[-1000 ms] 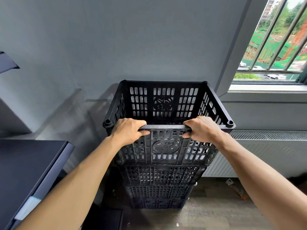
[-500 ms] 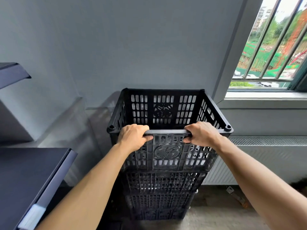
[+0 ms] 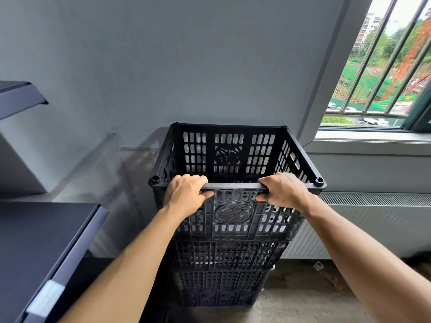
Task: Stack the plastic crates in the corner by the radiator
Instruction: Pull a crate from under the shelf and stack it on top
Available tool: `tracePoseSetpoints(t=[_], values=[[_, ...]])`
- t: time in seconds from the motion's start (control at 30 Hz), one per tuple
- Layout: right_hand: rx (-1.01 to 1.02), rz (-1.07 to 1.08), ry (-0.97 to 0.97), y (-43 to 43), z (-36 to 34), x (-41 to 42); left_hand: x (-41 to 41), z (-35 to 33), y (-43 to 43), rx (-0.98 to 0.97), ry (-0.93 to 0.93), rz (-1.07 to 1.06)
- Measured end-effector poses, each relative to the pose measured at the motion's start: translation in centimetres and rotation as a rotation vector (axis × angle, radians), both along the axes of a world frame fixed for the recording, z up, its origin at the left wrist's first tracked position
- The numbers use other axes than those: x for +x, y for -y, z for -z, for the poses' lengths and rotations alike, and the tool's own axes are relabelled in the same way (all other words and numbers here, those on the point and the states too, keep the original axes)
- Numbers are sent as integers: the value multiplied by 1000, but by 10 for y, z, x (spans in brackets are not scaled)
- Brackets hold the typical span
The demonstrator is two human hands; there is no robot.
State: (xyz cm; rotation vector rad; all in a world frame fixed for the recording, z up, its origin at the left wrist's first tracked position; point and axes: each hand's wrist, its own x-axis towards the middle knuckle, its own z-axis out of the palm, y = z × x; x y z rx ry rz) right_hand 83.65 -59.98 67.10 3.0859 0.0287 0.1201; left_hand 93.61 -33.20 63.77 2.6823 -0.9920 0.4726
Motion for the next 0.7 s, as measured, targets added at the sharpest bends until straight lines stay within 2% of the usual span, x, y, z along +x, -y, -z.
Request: tracePoseSetpoints(t=[0.37, 0.6, 0.7], values=[[-4, 25, 20, -4, 2, -2, 1, 4, 1, -25, 25, -16], [-14, 103, 297, -10, 25, -16, -2, 4, 2, -36, 40, -31], [-21, 164, 333, -13, 32, -16, -4, 3, 2, -31, 41, -38]])
